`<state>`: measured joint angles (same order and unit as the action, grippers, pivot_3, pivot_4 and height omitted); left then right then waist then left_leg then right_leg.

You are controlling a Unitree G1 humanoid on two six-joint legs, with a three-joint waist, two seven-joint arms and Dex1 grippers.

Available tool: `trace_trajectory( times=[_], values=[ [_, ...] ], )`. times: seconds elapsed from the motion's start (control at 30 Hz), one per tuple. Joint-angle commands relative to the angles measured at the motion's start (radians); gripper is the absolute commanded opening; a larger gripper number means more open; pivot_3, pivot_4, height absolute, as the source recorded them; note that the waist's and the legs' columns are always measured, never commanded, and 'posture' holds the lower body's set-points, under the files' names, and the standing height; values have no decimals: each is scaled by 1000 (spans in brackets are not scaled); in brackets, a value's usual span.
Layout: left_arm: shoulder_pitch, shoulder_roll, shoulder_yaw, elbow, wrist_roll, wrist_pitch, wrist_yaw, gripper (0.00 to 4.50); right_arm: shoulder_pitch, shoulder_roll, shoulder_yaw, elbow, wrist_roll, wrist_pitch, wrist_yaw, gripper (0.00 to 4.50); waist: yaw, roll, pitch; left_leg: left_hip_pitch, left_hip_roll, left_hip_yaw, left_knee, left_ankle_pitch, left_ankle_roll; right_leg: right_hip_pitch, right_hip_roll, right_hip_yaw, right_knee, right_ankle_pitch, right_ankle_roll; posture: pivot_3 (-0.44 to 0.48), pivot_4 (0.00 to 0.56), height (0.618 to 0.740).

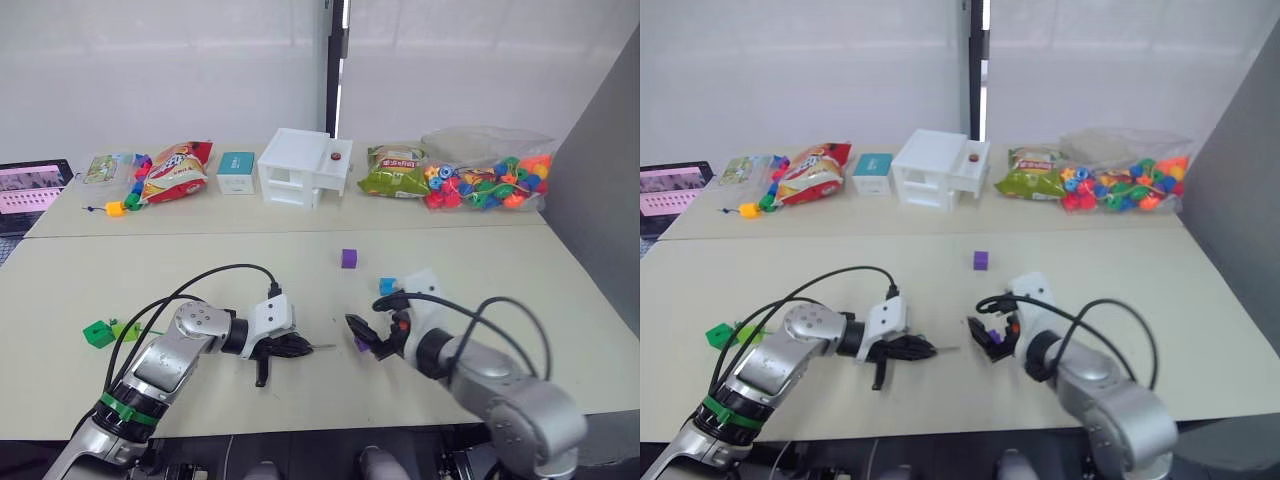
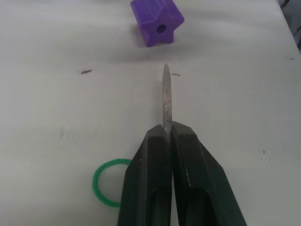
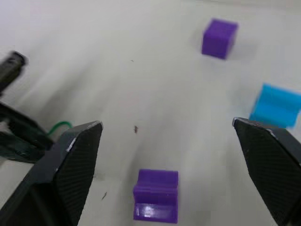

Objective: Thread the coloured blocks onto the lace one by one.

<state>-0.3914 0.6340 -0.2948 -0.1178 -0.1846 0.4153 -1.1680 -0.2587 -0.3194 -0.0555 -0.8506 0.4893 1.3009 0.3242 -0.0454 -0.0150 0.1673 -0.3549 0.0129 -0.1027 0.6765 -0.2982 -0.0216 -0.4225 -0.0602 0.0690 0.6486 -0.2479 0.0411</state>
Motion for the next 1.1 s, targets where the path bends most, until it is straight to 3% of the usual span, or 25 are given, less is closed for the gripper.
trace_trajectory(
  times=[0.03, 0.17, 0.27, 0.47, 0.77, 0.9, 1.07, 1.1],
  values=[
    [-4, 2, 8, -34, -13, -4, 2, 0, -40, -145, -20, 20, 154, -35, 241, 4479, 0, 0, 0, 0, 0, 0, 0, 0, 0, 0, 0, 0, -1, 0, 0, 0, 150, 740],
    [-8, 5, 12, -89, -38, 54, 3, 0, -136, -448, 214, 268, 10, -384, 617, 4479, 1, 0, 0, 0, 0, 1, 1, 0, 0, 2, 0, 0, -3, 0, 0, 0, 150, 740],
    [-15, 22, 13, -146, -52, 136, 10, 0, -217, -539, 361, 447, -146, -671, 786, 4479, -1, -1, 1, 0, 0, 3, 1, 0, 0, 2, 0, 0, -4, -1, 1, 0, 150, 740],
    [-30, 45, 30, -288, -139, 379, 56, 0, -347, -493, 493, 763, -329, -1113, 981, 4479, -1, -2, 1, 0, 1, 2, 1, 0, 1, 1, 0, 1, -2, 0, 1, 0, 150, 740],
    [-22, 45, 2, -350, -136, 482, 182, 0, -410, -379, 518, 1016, -427, -1316, 1050, 4479, 6, -2, 1, 0, 0, 2, 2, 0, 0, 1, -1, 1, -1, 0, 0, 0, 150, 740],
    [-17, 49, -3, -351, -145, 477, 198, 0, -416, -359, 498, 1090, -444, -1351, 1056, 3333, 4, -2, 1, 0, 0, 2, 1, 0, 0, 1, -1, 1, -1, 0, 0, 0, 150, 740],
    [-20, 52, -6, -345, -150, 470, 203, 0, -411, -346, 483, 1134, -451, -1375, 1052, 1508, 3, -2, 1, 1, 0, 2, 2, 0, 0, 2, -1, 1, -1, 0, 0, 0, 150, 740],
    [-23, 51, -8, -342, -148, 468, 204, 0, -406, -339, 475, 1125, -445, -1360, 1042, 1360, 3, -2, 1, 1, 0, 2, 2, 0, 0, 2, -1, 1, -1, 0, 0, 0, 150, 740]
  ],
)
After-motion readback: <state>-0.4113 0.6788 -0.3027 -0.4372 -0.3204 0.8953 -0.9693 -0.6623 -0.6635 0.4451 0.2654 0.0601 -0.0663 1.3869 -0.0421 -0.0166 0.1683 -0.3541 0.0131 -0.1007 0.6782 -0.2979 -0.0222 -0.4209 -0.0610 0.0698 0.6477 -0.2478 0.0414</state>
